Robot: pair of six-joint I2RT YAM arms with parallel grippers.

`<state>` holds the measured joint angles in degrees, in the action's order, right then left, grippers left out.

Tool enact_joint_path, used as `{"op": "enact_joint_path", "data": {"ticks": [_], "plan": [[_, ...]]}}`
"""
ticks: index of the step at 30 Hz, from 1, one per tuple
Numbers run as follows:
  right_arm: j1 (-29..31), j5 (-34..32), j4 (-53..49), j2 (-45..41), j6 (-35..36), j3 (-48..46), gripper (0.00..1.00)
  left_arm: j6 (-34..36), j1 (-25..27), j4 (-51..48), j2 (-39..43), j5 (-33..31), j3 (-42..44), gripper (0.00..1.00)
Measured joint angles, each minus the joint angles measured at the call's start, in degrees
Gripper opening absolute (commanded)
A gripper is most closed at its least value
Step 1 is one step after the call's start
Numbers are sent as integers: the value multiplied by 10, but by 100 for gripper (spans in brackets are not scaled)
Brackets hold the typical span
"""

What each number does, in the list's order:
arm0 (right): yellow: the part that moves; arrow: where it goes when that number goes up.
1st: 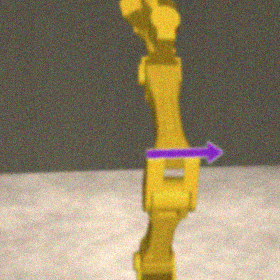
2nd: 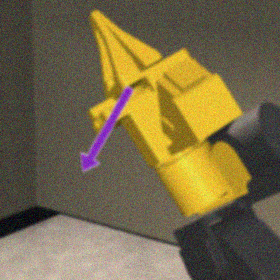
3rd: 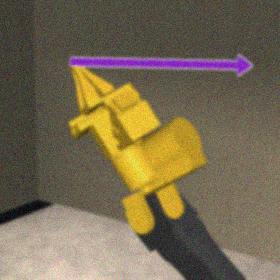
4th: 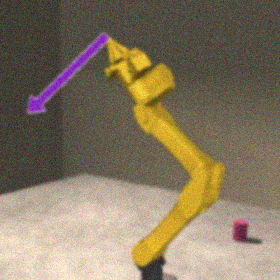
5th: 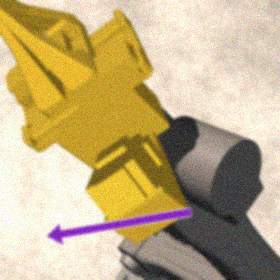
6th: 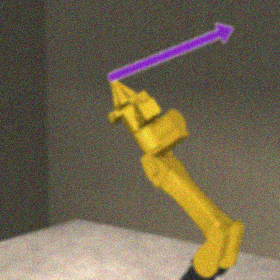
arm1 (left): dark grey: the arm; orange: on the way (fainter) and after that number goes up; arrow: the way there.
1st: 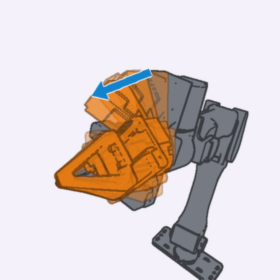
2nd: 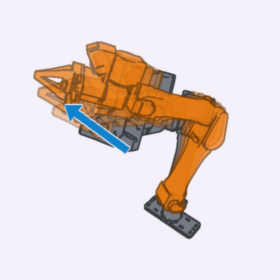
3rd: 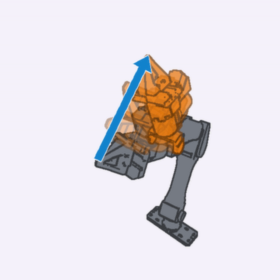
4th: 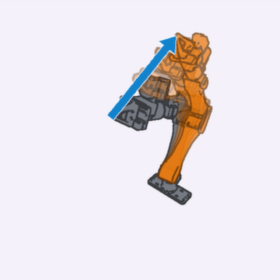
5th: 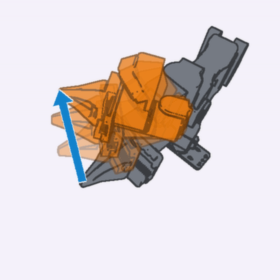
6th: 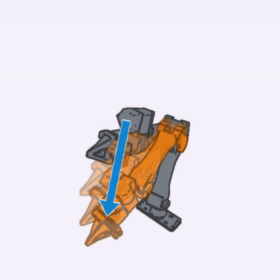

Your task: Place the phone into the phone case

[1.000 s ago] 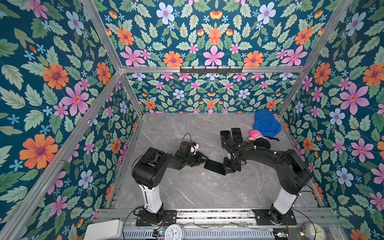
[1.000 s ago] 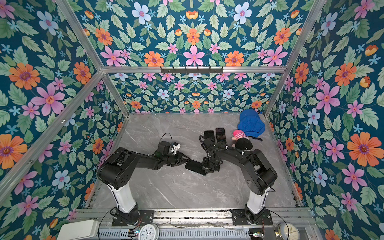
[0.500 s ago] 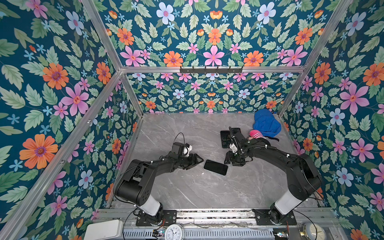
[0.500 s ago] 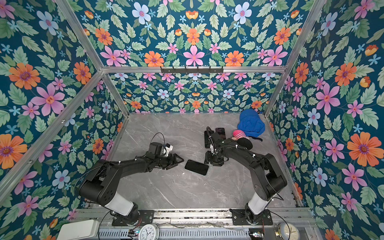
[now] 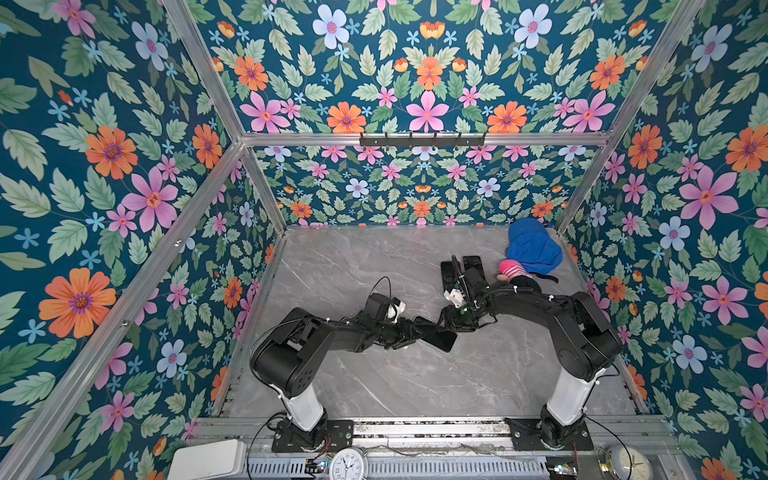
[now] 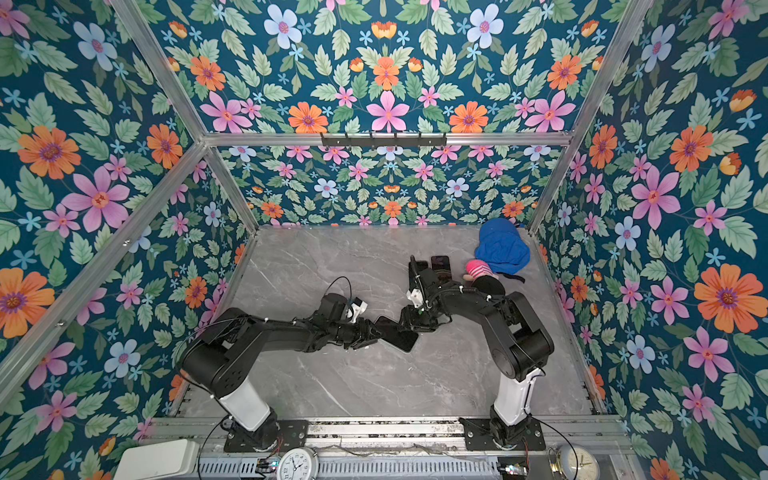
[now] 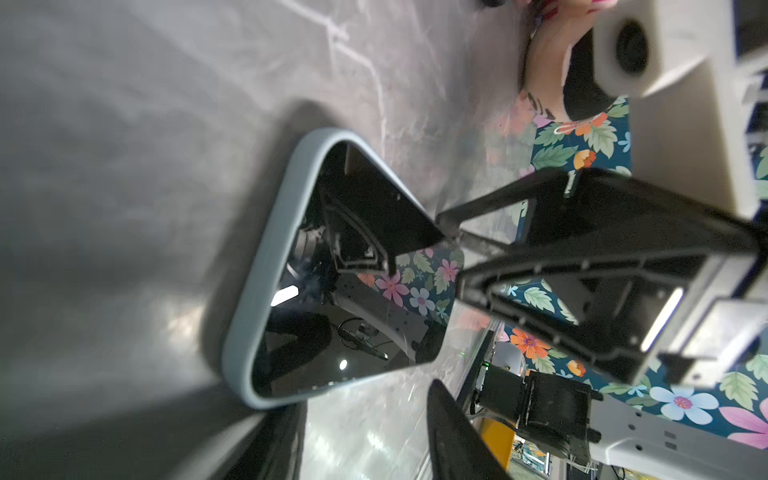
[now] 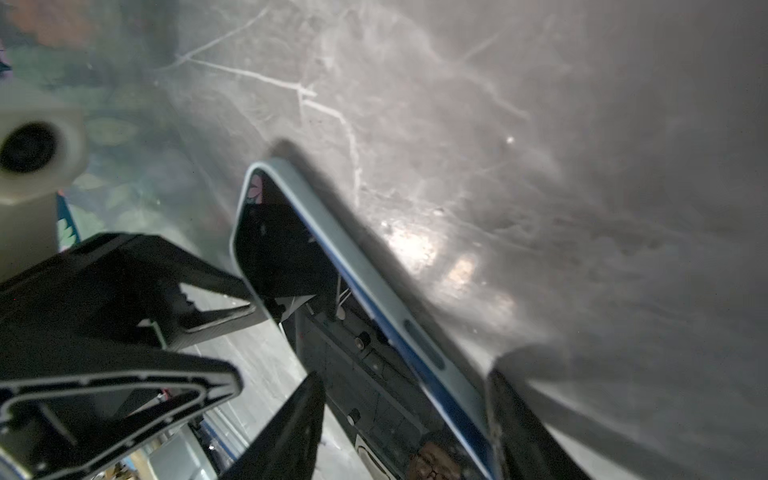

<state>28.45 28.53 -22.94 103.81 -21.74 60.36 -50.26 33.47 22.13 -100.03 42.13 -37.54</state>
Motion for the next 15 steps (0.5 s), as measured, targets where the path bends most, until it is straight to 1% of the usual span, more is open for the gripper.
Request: {"op": "enact_joint_path", "data": {"ticks": [5,10,13,15], "plan": [[9,25,35,-15,-12,-34,56,25,-15,-12,-54,3,-72,44],[21,29,48,-31,-55,-56,52,40,-27,-31,-79,6,-110,44],[21,6,35,-50,-86,-66,56,47,-28,-64,-80,8,-129,46],[18,-19,19,-73,-106,-72,56,56,-28,-118,-58,1,-135,43]]}}
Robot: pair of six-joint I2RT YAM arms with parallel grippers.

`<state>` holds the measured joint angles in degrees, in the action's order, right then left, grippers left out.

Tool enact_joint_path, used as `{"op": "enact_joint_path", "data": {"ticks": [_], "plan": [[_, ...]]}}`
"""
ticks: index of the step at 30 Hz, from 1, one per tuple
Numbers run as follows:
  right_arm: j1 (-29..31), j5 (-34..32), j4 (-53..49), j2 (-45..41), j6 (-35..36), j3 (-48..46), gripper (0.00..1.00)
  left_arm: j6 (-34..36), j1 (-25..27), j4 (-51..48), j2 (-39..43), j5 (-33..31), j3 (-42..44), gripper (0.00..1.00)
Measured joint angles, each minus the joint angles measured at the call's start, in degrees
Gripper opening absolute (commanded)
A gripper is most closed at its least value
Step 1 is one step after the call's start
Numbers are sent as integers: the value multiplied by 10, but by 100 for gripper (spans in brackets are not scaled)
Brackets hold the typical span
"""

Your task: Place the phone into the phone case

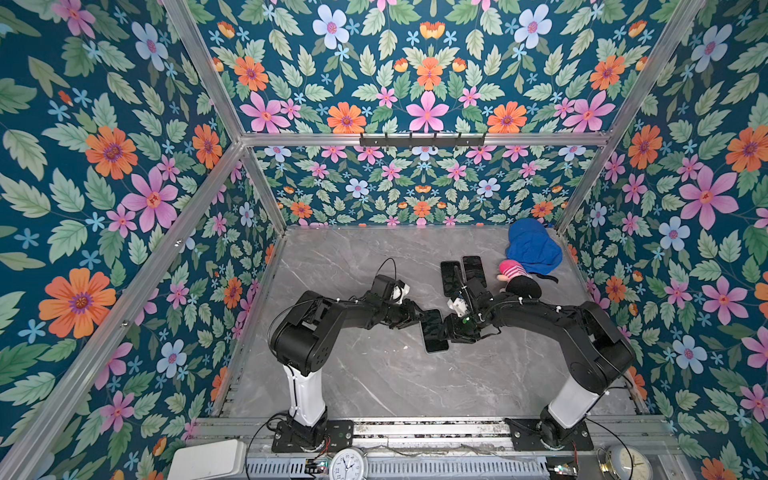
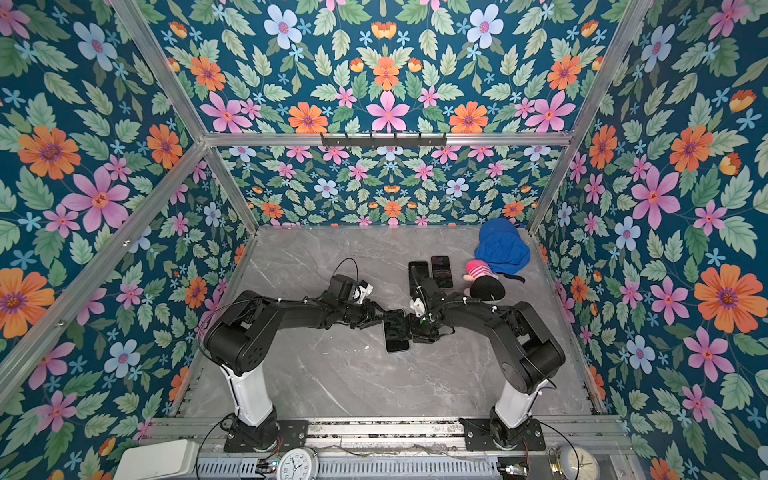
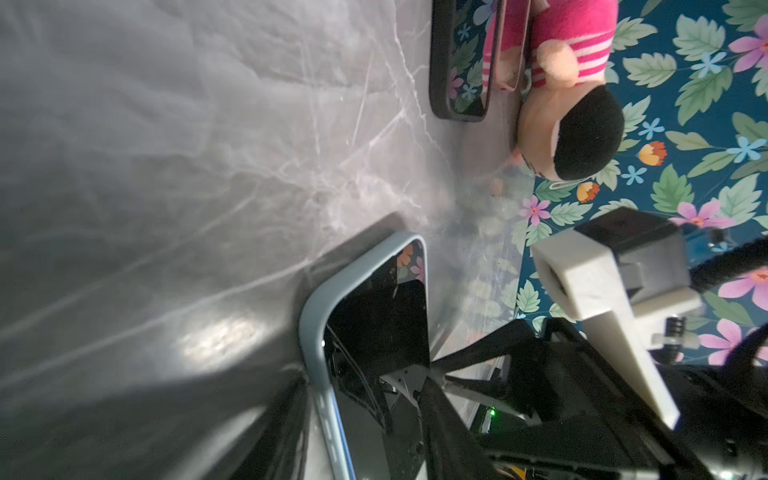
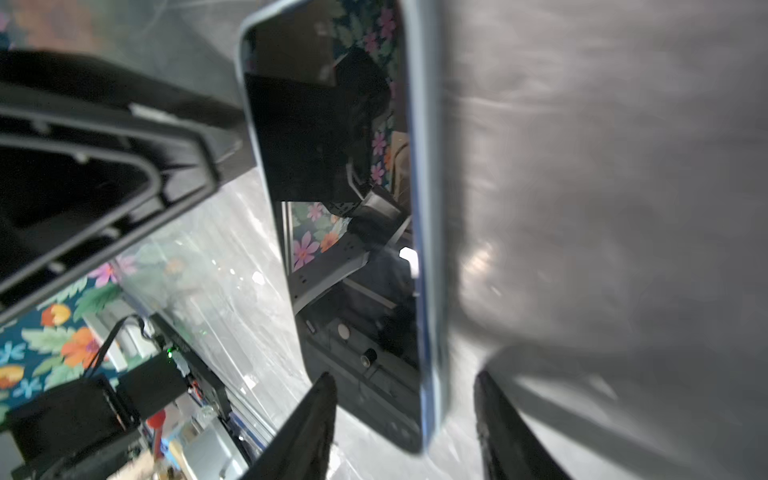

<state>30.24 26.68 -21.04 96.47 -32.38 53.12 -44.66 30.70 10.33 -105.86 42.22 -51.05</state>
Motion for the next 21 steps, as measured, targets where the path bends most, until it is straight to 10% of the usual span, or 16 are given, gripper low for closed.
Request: {"op": "enact_joint_path", "data": {"ticks": [21], "plan": [[40,-15,70,-43,-79,-76,47,-96,114,-141,84,-44,42,25]]}}
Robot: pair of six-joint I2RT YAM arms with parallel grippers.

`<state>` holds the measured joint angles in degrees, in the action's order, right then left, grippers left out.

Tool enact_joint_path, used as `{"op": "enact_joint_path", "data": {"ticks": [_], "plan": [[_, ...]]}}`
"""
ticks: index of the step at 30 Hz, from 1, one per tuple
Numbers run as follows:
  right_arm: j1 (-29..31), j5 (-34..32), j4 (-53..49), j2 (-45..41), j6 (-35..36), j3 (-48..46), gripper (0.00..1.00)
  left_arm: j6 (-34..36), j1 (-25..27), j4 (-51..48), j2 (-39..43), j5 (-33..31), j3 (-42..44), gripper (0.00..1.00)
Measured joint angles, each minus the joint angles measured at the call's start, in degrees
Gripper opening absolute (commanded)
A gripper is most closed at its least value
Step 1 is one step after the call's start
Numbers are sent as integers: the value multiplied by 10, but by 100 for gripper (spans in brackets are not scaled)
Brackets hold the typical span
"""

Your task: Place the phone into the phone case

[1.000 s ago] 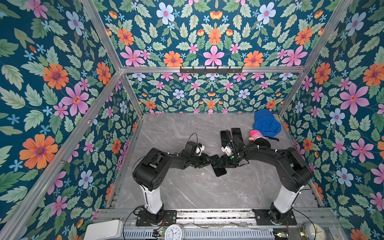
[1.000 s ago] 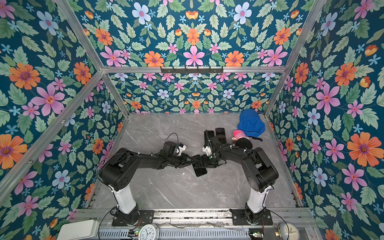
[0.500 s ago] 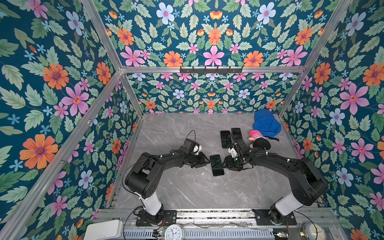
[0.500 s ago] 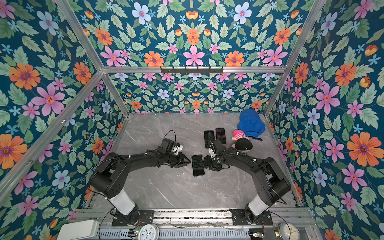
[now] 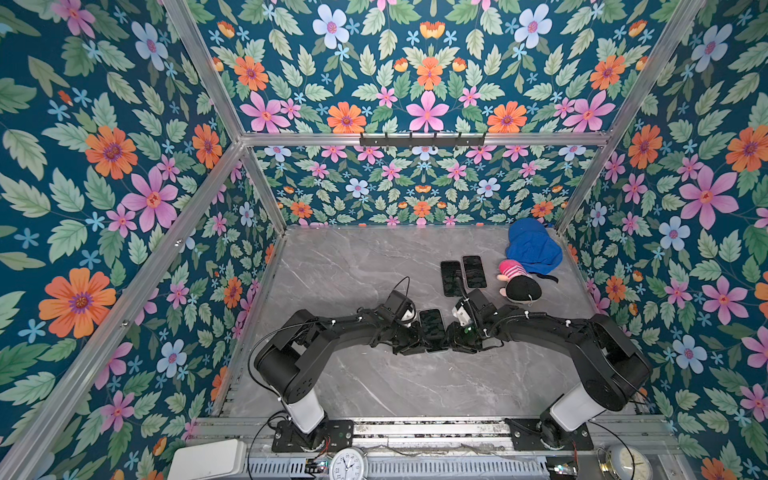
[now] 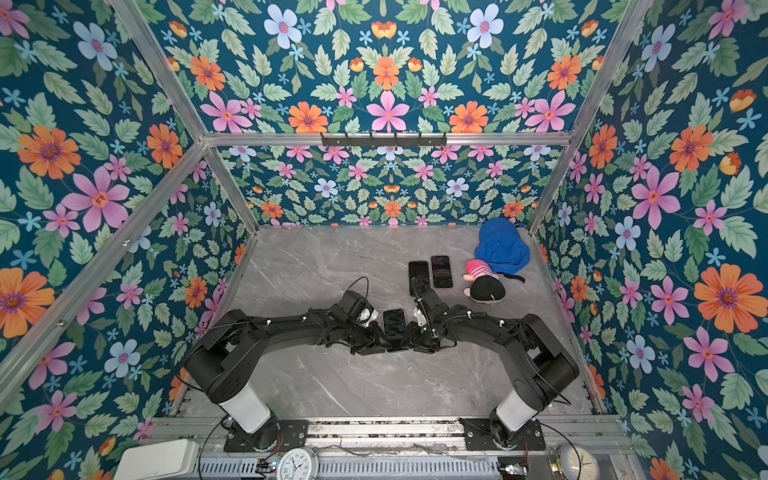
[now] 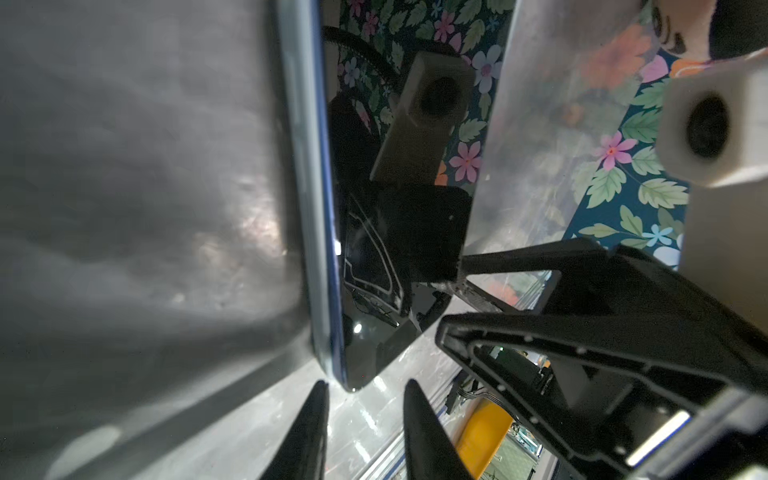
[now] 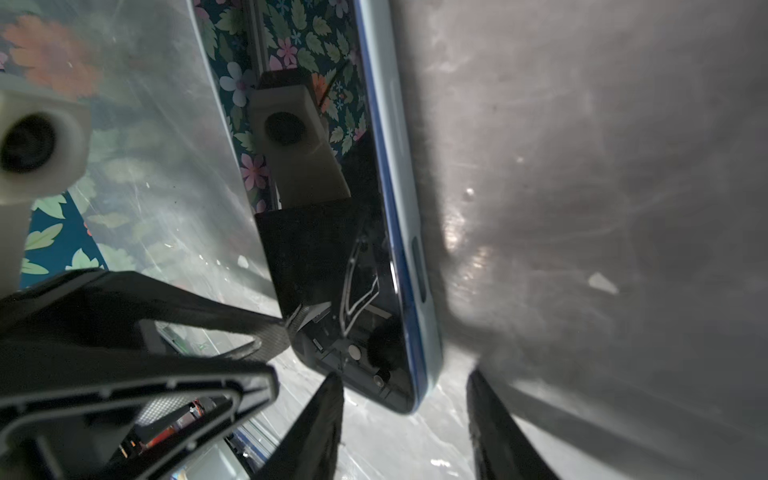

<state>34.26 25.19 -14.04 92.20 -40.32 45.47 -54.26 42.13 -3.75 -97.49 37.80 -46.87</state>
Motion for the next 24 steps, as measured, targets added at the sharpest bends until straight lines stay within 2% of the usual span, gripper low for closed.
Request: {"op": "enact_joint_path", "data": {"ticks": [7,14,21,23,24], "plan": [[3,4,17,4,-2,0,45,13,5,-27,-20,-3,-19,12],[9,2,24,10,-3,0,43,34,4,-35,-31,-1,-24,5],[15,-9,20,11,-6,4,42,59,-2,-50,-41,9,-34,6],[17,-16,7,12,-6,11,42,66,-3,-57,-42,9,-38,11],[19,-22,-3,11,-3,17,44,71,-3,-64,-42,7,-40,17]]}}
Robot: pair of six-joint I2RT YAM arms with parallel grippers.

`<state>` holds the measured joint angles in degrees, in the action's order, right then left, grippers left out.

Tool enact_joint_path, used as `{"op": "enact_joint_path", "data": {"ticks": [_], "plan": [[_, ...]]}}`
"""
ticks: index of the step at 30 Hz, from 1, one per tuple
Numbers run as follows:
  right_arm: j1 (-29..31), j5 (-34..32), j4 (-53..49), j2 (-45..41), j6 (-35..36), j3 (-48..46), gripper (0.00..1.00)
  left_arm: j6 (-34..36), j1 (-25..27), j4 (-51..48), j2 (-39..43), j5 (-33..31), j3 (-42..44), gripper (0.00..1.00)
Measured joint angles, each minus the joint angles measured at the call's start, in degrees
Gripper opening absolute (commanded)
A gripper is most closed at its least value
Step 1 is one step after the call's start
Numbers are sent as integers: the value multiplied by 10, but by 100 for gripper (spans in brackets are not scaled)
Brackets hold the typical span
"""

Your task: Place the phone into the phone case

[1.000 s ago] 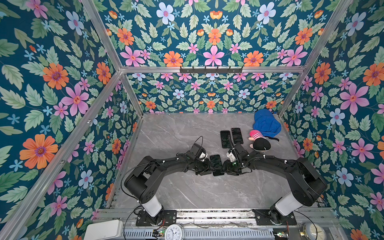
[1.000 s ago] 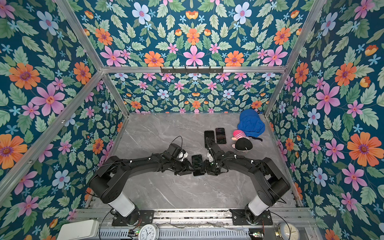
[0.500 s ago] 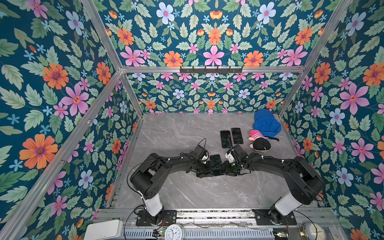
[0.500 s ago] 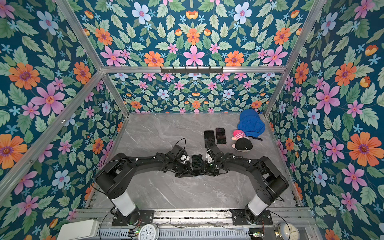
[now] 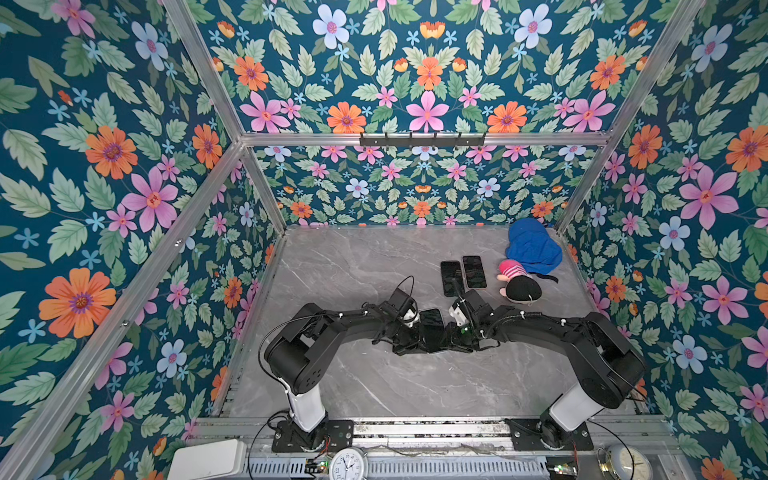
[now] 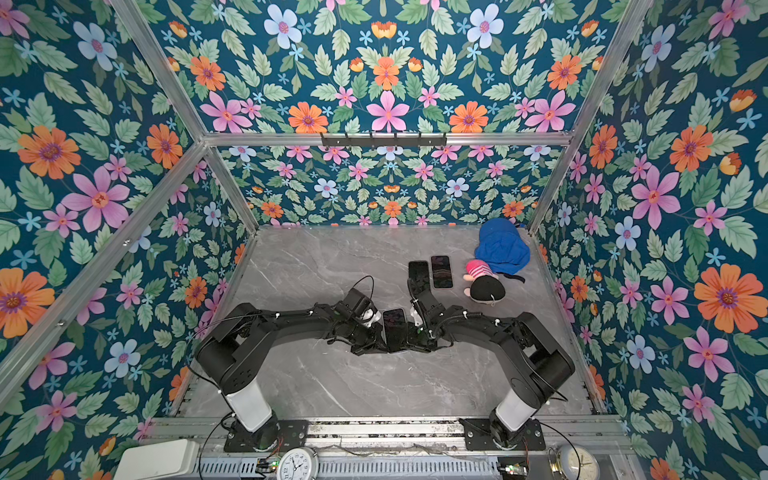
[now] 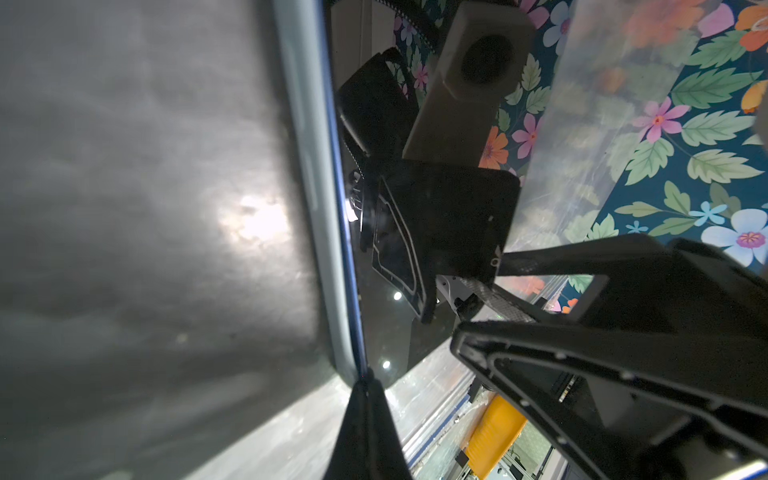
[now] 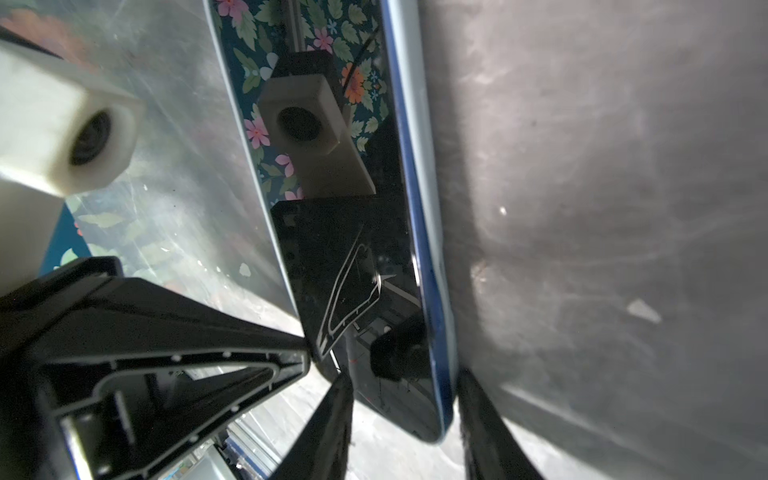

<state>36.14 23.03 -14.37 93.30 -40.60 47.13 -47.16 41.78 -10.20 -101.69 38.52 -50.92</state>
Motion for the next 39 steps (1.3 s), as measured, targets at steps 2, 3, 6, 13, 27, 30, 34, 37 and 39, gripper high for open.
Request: {"op": "enact_joint_path", "data": {"ticks": [2,3,6,13,27,30,34,37,39], "plan": [[1,-12,-22,-12,7,7,49,10,0,-24,4,-27,-5,30],[1,-19,-34,-21,12,10,50,13,0,-40,8,-30,-11,34],[-3,-40,-60,-35,25,20,52,28,1,-75,15,-63,-33,44],[-3,-52,-85,-40,37,23,40,35,-1,-65,22,-66,-29,47],[3,-31,-68,-6,38,34,19,-10,0,63,7,-9,15,43],[4,-31,-68,0,38,34,16,-20,-1,73,7,-6,20,42],[4,-28,-66,6,37,34,10,-22,-2,85,7,-1,26,38],[4,-28,-66,5,33,33,6,-24,-2,90,7,0,30,36],[5,-30,-63,7,31,29,4,-26,-2,94,7,1,32,36]]}}
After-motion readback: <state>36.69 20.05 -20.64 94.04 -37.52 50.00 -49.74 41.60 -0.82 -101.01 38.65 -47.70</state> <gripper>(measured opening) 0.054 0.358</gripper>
